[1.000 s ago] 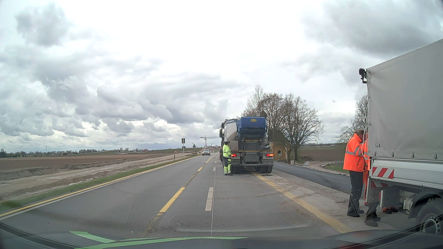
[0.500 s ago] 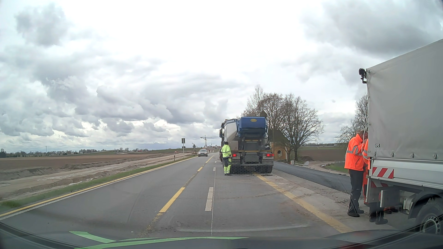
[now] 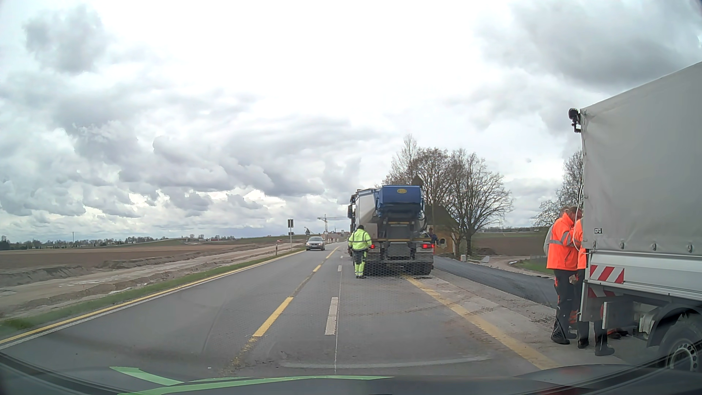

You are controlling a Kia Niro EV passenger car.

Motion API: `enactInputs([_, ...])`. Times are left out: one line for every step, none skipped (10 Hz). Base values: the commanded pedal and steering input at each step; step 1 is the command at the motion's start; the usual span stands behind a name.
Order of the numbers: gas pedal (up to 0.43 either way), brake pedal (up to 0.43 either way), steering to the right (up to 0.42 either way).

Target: Follow the waypoints while adhering to traffic rules and regulations

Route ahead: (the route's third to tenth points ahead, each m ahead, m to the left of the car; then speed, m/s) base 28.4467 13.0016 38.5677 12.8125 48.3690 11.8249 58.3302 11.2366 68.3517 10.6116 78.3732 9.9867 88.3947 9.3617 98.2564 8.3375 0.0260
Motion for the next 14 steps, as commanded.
enactInputs([0.0,0.146,0.003])
enactInputs([0.0,0.122,0.003])
enactInputs([0.0,0.037,0.003])
enactInputs([0.0,0.0,0.003])
enactInputs([0.0,0.0,0.002])
enactInputs([0.0,0.0,0.002])
enactInputs([0.0,0.0,0.002])
enactInputs([0.0,0.0,0.001])
enactInputs([0.0,0.0,0.001])
enactInputs([0.0,0.0,0.001])
enactInputs([0.0,0.0,0.001])
enactInputs([0.0,0.0,0.001])
enactInputs([0.0,0.0,0.001])
enactInputs([0.0,0.0,0.001])
